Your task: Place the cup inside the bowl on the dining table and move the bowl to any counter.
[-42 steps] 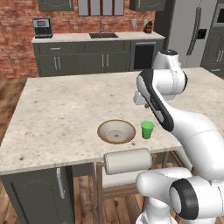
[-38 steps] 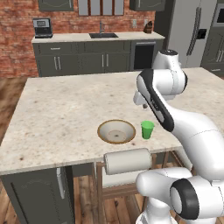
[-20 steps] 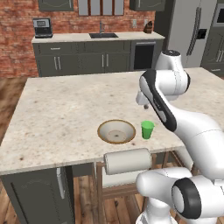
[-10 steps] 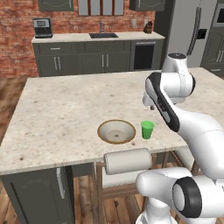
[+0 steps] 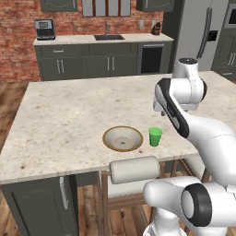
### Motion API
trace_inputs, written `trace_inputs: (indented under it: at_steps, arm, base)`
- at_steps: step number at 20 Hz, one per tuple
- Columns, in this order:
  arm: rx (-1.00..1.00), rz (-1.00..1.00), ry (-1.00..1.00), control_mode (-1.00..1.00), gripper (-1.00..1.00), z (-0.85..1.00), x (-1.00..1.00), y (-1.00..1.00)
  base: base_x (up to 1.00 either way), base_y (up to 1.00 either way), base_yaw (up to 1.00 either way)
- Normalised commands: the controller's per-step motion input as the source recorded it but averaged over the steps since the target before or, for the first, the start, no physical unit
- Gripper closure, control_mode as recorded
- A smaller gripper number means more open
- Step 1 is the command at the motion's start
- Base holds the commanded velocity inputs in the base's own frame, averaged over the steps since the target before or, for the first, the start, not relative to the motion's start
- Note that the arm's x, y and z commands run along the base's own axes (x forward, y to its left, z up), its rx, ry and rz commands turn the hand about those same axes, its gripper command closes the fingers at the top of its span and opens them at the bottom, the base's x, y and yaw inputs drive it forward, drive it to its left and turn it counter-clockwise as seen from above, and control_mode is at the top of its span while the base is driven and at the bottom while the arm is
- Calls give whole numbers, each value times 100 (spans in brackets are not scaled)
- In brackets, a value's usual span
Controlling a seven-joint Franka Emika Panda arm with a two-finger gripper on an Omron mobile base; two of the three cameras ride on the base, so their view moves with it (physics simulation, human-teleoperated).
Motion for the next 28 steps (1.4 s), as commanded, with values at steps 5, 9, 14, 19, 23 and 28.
trace_inputs:
  at_steps: [5,9,14,19,23,28]
  arm:
    - [5,-1,0,-100,-100,0,10,-4]
    - [11,0,0,-100,-100,0,12,-3]
    - [13,1,0,-100,-100,0,10,-1]
    - [3,8,0,-100,-100,0,6,0]
    - [0,12,0,-100,-100,0,1,0]
    - [0,9,0,-100,-100,0,0,-5]
  base:
    - [0,0,0]
    - [0,0,0]
    - [0,0,0]
    - [0,0,0]
    - [0,0,0]
    - [0,0,0]
